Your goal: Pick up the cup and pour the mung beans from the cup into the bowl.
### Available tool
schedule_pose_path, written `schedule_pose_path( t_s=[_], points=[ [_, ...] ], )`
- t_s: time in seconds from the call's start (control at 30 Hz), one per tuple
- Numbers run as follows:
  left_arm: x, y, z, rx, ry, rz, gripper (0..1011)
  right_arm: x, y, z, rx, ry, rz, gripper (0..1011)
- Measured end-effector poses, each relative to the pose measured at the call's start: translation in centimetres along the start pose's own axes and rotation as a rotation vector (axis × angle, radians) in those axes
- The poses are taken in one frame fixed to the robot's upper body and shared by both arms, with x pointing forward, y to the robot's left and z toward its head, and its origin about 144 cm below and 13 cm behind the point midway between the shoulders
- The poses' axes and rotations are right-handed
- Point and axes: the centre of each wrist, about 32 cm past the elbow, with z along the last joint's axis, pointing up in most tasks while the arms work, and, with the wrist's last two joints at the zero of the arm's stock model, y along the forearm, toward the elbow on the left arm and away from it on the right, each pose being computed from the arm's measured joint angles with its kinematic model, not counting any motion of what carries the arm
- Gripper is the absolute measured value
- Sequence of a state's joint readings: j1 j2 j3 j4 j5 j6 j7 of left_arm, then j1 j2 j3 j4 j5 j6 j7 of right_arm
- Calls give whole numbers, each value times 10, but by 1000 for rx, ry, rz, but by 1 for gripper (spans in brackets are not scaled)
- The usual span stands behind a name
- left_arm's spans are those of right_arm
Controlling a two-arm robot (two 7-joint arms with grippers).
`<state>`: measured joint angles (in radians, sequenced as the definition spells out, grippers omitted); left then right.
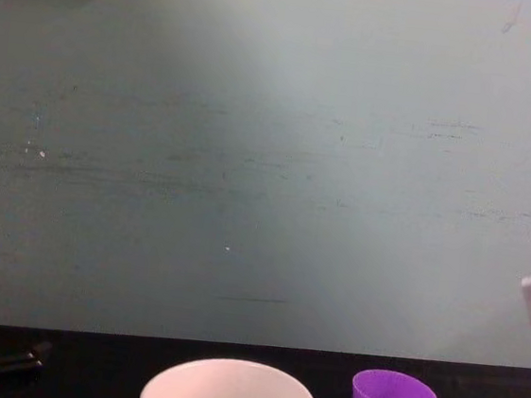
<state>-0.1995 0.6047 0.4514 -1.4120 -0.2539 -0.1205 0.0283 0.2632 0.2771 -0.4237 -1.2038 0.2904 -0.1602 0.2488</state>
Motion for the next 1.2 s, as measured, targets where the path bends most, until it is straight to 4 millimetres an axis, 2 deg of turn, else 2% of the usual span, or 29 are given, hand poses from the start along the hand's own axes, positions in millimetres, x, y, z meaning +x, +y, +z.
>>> schedule_pose_path(
  t_s=[0.23,0.63,0.73,1.2],
  points=[
    [0,0,0,0,0,0,1000,0,-6,14,40,-14,3,718],
    [0,0,0,0,0,0,1000,4,-23,61,36,-28,4,718],
    [0,0,0,0,0,0,1000,5,-25,67,38,-35,1,718],
    [0,0,0,0,0,0,1000,4,-25,67,36,-36,2,718]
  ],
)
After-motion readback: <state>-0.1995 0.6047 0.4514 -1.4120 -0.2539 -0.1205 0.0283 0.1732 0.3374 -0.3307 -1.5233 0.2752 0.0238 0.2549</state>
